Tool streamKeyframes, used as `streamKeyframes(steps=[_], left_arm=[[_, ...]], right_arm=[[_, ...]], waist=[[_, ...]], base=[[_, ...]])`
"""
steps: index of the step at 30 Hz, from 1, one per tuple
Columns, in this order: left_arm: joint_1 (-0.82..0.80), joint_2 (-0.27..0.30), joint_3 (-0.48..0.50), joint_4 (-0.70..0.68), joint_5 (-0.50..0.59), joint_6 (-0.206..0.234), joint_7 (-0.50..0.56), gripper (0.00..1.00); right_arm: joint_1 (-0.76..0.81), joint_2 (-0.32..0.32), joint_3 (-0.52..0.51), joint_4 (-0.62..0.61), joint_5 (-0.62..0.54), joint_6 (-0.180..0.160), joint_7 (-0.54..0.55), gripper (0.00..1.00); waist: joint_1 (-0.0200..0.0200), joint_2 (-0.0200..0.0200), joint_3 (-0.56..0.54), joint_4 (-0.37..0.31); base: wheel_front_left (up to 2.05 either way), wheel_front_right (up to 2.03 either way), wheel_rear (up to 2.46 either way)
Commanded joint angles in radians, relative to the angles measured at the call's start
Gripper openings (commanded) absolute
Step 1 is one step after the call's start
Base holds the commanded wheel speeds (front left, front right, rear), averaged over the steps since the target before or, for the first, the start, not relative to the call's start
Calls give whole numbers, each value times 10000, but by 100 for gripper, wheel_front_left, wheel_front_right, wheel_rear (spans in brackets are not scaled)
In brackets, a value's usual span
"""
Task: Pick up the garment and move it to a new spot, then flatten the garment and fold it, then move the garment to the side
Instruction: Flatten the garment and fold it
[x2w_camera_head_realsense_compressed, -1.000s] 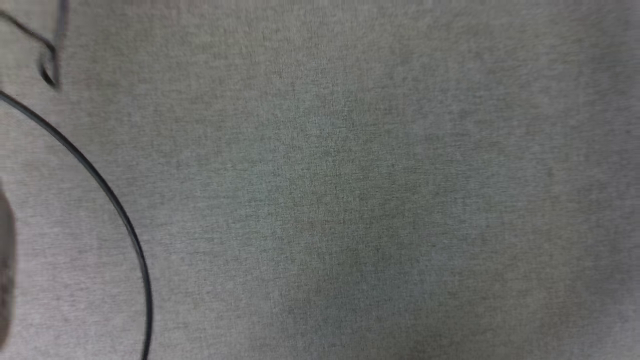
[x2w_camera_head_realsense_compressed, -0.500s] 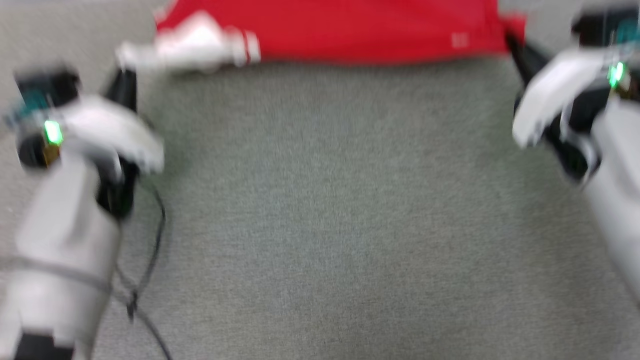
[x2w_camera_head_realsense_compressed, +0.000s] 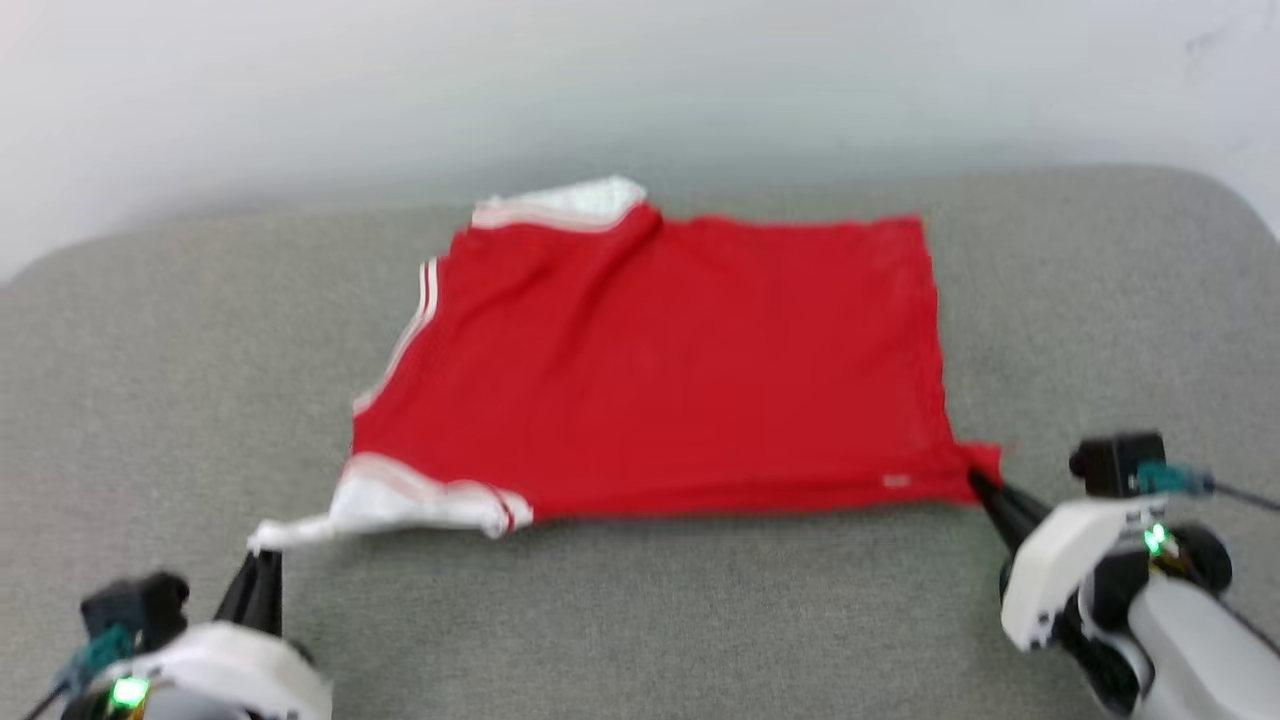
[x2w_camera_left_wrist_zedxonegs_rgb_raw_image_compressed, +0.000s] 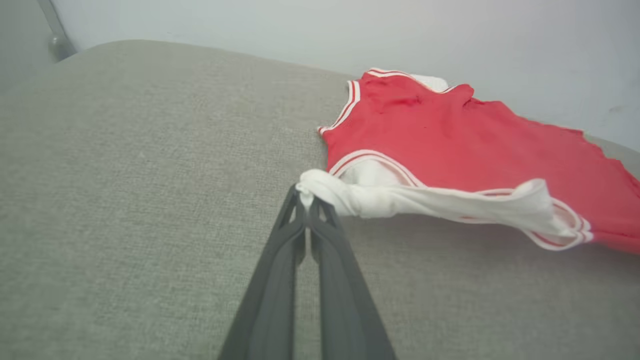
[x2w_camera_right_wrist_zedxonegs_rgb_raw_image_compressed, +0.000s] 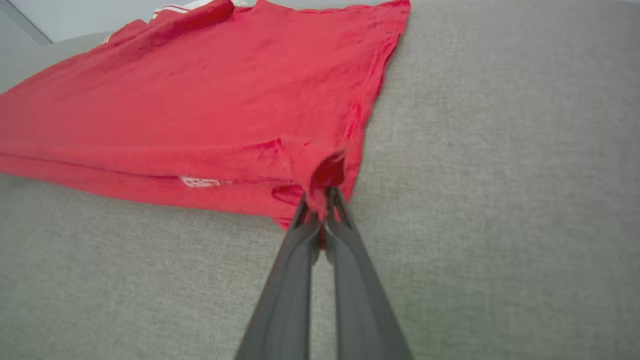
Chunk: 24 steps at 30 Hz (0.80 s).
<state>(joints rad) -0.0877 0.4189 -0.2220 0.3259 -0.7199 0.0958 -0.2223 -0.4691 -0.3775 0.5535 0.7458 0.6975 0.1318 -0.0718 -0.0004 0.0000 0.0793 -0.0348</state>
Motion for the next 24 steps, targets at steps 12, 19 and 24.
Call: streamKeyframes(steps=[12,19,24], left_arm=[[3896,839,457,-4628,-509,1962,1924,0],[3701,1076,374,-5848,-434,2207,2453,0],[2561,931,-22,-5552,-324,1822,2583,0]], right_arm=[[4134,-53,-2172,-2960,-954,-19,696,0],[5467,665,-3965,-5440,-2218,-17,2425,0],[5169,1012,-4401,-6479,-2909,-16,3587,0]], waist=[[4,0,-1001,487],[4,0,-936,462],[4,0,-635,443]], base=[[0,0,0],[0,0,0],[0,0,0]])
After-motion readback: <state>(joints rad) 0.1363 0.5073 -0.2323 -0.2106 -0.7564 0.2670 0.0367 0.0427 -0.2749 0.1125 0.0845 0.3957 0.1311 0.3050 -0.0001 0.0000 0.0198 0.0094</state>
